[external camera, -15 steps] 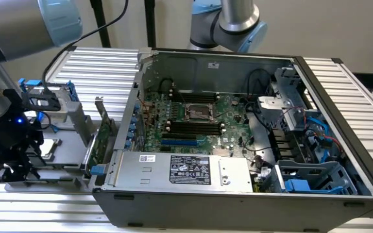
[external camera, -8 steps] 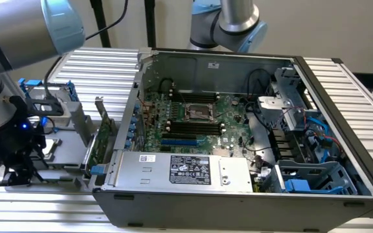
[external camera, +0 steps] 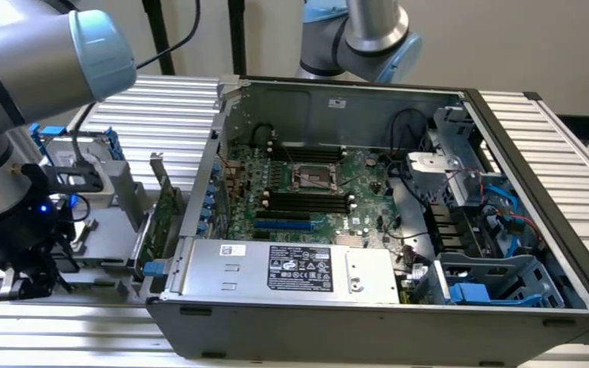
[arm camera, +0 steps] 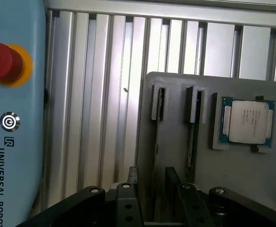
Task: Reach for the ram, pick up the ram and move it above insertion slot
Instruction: 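Pick up the ram and move it above insertion slot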
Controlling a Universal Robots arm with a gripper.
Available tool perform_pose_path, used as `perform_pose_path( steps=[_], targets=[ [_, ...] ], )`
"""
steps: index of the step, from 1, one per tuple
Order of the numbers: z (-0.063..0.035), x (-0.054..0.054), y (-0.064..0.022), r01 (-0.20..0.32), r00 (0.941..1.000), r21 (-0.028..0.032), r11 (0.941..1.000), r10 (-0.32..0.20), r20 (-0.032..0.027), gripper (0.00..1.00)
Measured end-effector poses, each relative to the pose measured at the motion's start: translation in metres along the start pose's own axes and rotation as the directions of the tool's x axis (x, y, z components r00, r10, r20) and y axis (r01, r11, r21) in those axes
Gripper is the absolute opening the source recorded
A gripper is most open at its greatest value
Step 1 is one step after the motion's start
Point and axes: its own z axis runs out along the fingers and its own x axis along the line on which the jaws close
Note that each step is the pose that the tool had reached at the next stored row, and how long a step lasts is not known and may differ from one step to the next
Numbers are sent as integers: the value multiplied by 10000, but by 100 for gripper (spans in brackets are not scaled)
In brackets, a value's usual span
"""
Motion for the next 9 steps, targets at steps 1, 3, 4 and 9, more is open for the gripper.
perform_pose_path(
  steps=[1, 3, 4, 9],
  targets=[
    [18, 0, 1, -26, 10000, 0, 10000, 26, 1, 36],
    [54, -3, 0, -157, 9999, 0, 9999, 157, 5, 36],
    [73, -5, -1, -244, 9997, 1, 9997, 244, 9, 36],
    [150, -11, 3, -535, 9986, -1, 9986, 535, 25, 36]
  ],
)
